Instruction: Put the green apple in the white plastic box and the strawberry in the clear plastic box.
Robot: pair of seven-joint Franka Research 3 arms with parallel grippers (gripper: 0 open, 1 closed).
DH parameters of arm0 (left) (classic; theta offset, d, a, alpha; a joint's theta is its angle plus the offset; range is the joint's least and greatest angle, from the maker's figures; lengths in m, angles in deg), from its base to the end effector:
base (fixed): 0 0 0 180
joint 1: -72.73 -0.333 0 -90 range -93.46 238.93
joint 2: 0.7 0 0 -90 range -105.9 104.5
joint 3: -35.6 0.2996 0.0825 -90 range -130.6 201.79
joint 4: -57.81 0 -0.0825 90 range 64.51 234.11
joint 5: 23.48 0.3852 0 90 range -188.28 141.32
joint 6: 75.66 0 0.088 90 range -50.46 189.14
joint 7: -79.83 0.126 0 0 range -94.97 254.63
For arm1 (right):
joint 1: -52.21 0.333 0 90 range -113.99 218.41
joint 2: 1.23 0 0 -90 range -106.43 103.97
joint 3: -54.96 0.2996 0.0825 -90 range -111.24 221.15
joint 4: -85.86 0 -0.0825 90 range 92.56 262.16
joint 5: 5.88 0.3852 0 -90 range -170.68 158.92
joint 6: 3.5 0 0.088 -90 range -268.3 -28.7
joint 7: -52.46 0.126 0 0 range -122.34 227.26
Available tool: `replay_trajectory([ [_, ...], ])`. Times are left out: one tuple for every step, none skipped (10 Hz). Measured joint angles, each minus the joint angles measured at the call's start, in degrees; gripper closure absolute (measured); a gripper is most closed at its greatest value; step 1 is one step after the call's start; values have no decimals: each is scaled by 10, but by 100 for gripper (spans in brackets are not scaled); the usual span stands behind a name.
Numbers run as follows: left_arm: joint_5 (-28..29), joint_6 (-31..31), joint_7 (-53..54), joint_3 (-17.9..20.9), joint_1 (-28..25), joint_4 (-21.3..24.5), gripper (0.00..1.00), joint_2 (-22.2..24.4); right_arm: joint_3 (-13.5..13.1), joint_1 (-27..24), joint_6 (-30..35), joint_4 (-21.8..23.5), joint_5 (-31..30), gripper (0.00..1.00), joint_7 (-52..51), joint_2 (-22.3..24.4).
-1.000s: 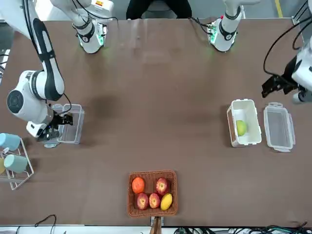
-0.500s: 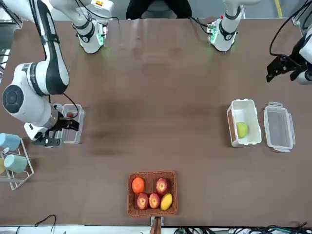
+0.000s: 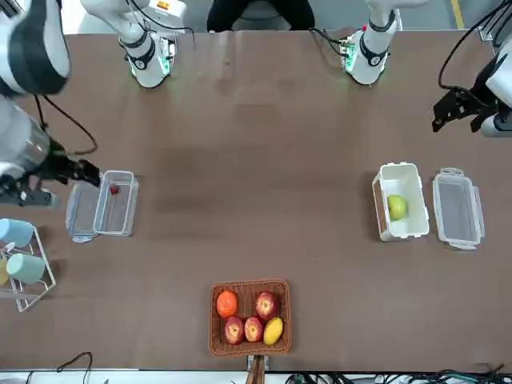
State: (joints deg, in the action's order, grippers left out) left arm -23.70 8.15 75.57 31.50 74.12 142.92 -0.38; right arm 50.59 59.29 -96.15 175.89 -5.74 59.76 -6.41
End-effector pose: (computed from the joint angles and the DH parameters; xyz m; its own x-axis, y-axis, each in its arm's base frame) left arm 0.5402 -0.0526 0.6227 0.9996 -0.0219 -0.0173 -0.0218 -0.9998 0.0021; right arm 0.5818 0.0295 0.5414 0.9958 -0.0802 -0.0435 -0.0798 -0.9968 0.0101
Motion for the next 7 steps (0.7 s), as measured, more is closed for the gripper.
replay_trajectory([
  [0, 0, 0, -1, 0, 0, 0, 0, -1, -7, 19, 1, 0, 0, 0, 20],
  [0, 0, 0, -1, 0, 0, 0, 0, -1, -14, 22, 4, 1, 0, -5, 31],
  [0, 0, 0, -1, 0, 0, 0, 0, -1, -18, 21, 7, 1, 0, -13, 34],
  [0, 0, 0, -1, 0, 0, 0, 0, -2, -20, 19, 9, 1, 0, -21, 34],
  [0, 0, 0, 0, 0, 0, 0, 0, -6, -22, 19, 9, 1, 0, -28, 36],
  [0, 0, 0, 0, 0, 0, 0, 0, -10, -23, 19, 9, 1, 0, -34, 40],
  [0, -1, 0, 0, 0, 0, 0, 0, -11, -24, 19, 10, 2, 0, -35, 45],
])
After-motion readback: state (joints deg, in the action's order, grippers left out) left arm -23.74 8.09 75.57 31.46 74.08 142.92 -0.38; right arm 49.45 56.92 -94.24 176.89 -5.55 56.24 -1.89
